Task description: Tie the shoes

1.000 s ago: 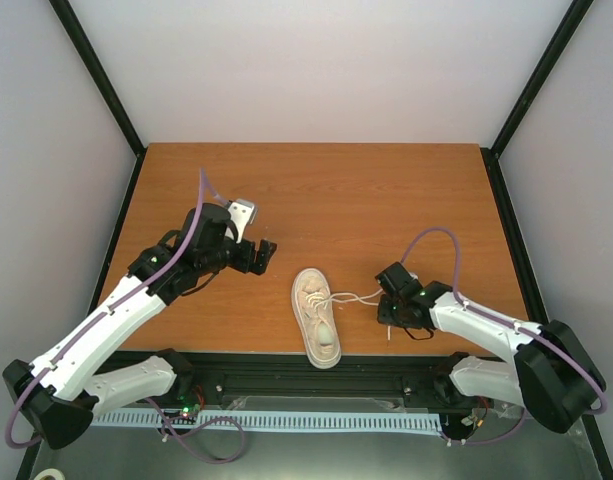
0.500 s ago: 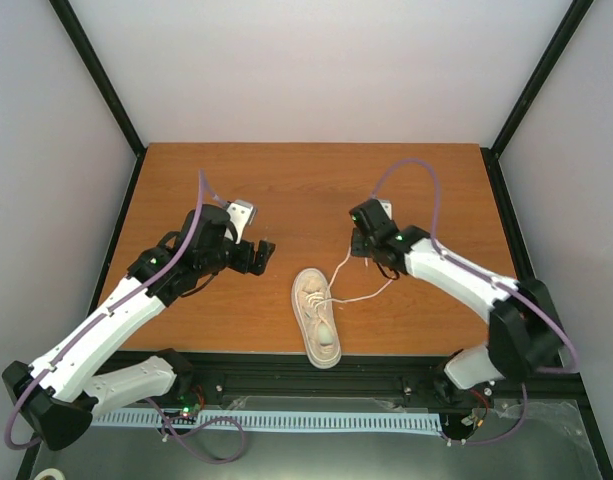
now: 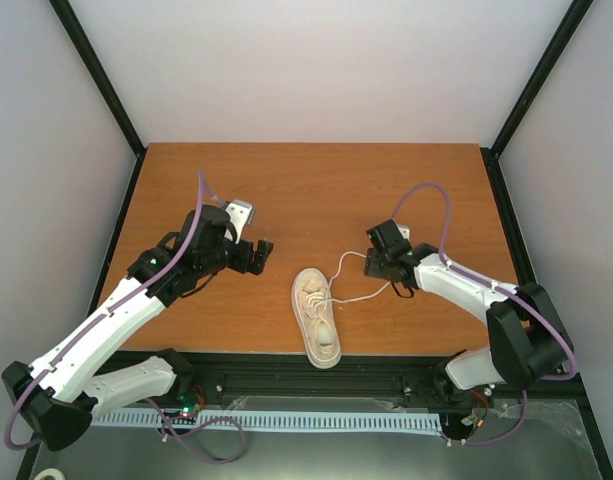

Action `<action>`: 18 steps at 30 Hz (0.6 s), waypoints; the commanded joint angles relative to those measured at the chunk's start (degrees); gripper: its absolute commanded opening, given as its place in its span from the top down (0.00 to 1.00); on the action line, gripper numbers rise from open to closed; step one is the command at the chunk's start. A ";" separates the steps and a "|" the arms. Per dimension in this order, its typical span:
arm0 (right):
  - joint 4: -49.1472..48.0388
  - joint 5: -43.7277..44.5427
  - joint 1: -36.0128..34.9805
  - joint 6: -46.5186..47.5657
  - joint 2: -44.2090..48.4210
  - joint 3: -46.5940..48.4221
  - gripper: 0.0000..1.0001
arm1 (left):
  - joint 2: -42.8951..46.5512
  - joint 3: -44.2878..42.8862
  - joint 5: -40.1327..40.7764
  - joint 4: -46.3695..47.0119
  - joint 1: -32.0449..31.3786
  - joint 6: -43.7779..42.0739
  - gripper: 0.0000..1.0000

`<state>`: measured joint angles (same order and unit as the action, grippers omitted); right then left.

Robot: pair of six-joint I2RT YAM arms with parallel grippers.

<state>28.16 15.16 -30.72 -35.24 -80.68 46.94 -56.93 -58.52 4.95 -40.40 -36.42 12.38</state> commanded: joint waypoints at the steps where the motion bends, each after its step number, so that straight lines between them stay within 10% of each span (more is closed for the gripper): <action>1: -4.03 -3.77 0.13 -4.03 -0.24 -4.24 0.32 | 0.05 -0.56 1.83 -0.85 0.13 0.52 0.00; 18: -7.35 -0.82 0.05 -6.93 -8.51 -7.30 0.57 | -0.78 -0.91 2.12 -1.20 0.13 1.04 0.00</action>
<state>22.83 13.28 -30.72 -41.36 -86.54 40.07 -57.74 -58.52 6.24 -40.80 -36.42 12.47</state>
